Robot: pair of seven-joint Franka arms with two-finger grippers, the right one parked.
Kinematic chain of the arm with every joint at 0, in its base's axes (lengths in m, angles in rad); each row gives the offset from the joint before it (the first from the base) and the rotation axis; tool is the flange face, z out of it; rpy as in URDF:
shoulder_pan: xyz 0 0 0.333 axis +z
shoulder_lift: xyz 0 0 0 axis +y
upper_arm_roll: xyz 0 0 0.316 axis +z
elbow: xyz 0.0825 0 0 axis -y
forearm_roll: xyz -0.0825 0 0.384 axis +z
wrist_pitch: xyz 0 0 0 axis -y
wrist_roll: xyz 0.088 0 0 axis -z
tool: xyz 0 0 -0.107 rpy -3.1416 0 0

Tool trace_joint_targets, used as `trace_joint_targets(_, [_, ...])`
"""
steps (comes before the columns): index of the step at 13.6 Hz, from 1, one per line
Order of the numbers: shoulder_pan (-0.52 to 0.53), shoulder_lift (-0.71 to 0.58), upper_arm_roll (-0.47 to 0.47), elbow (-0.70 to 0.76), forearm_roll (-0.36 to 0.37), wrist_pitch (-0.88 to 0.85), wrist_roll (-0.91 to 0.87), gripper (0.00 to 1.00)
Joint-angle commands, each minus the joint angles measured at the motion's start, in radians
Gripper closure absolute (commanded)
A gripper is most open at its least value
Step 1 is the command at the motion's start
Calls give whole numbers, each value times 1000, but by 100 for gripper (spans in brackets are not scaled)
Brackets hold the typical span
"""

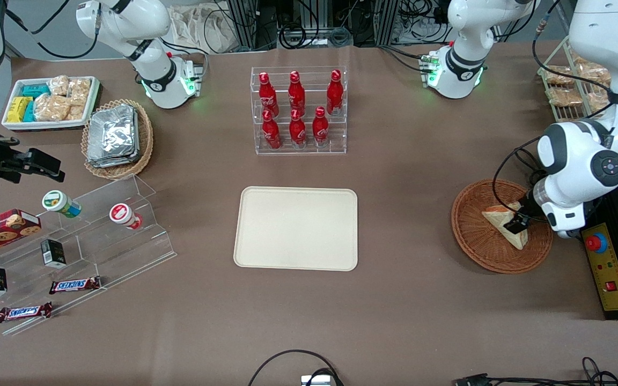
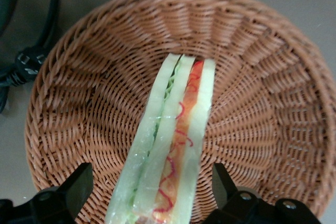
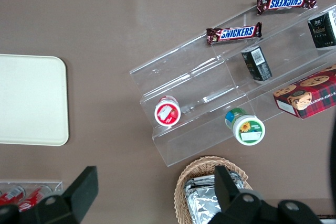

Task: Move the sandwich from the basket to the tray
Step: 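Close the left gripper on the sandwich's wrapped edge and lift it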

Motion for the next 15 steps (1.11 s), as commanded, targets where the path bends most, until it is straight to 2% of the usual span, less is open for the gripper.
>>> trace_joint_targets(1, [6,-9,-9,-8,8,-11,90,0])
trace_joint_targets(2, [9,-8,-9,-2,6,-43,177,13])
trace_joint_targets(4, [24,-8,-7,9,2,-68,215,69])
trace_joint_targets(5, [24,-11,-7,11,8,-72,236,91])
trace_joint_targets(6, [24,-17,-9,17,6,-97,244,100])
trace_joint_targets(10, [12,-37,-26,185,3,-331,229,100])
trace_joint_targets(15, [-1,-18,-191,515,5,-632,236,100])
